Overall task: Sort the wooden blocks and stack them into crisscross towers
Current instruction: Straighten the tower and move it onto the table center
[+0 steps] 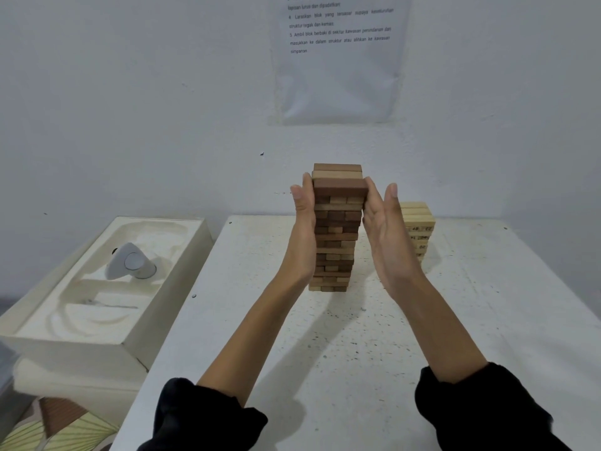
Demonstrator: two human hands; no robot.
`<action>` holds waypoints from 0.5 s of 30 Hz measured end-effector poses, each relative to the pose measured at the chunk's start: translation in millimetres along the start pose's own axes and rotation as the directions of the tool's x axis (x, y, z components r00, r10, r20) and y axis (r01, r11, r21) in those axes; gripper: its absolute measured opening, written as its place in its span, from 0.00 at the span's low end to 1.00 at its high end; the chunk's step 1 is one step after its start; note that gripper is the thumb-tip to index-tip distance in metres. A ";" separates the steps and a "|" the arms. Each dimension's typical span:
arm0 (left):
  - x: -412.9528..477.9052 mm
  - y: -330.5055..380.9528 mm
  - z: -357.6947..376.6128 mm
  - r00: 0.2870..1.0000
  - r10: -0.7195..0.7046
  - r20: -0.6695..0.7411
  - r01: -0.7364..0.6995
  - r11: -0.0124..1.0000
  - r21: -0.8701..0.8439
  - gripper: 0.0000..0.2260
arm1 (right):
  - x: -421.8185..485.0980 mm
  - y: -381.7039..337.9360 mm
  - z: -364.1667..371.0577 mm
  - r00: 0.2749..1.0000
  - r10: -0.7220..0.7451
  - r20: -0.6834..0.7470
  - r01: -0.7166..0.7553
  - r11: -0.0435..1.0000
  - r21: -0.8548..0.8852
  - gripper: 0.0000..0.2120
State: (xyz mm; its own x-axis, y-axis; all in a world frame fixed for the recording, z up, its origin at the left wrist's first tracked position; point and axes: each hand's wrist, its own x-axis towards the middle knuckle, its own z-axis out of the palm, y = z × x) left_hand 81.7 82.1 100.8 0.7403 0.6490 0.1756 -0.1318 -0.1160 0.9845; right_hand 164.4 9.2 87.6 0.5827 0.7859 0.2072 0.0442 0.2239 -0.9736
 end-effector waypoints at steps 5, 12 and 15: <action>1.8 -5.5 -0.2 0.999 0.026 0.019 -0.027 0.999 0.019 0.25 | 0.4 -0.2 -0.2 1.000 0.000 0.016 0.000 1.000 -0.001 0.40; 3.6 -6.6 -12.1 0.986 0.149 -0.077 -0.140 0.984 0.109 0.27 | 1.2 -1.0 -5.8 0.998 -0.027 -0.058 0.024 0.998 -0.053 0.36; 15.3 -22.3 -36.6 0.967 0.227 -0.117 -0.202 0.959 0.197 0.31 | 1.3 2.4 -11.7 0.996 -0.022 -0.087 0.012 0.994 -0.106 0.37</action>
State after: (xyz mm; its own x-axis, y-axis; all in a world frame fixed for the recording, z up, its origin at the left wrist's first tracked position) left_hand 71.9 122.2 81.6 0.6085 0.6891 0.3935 -0.1455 -0.3905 0.9090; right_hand 174.8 4.1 84.4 0.6500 0.7277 0.2191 0.1372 0.1712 -0.9756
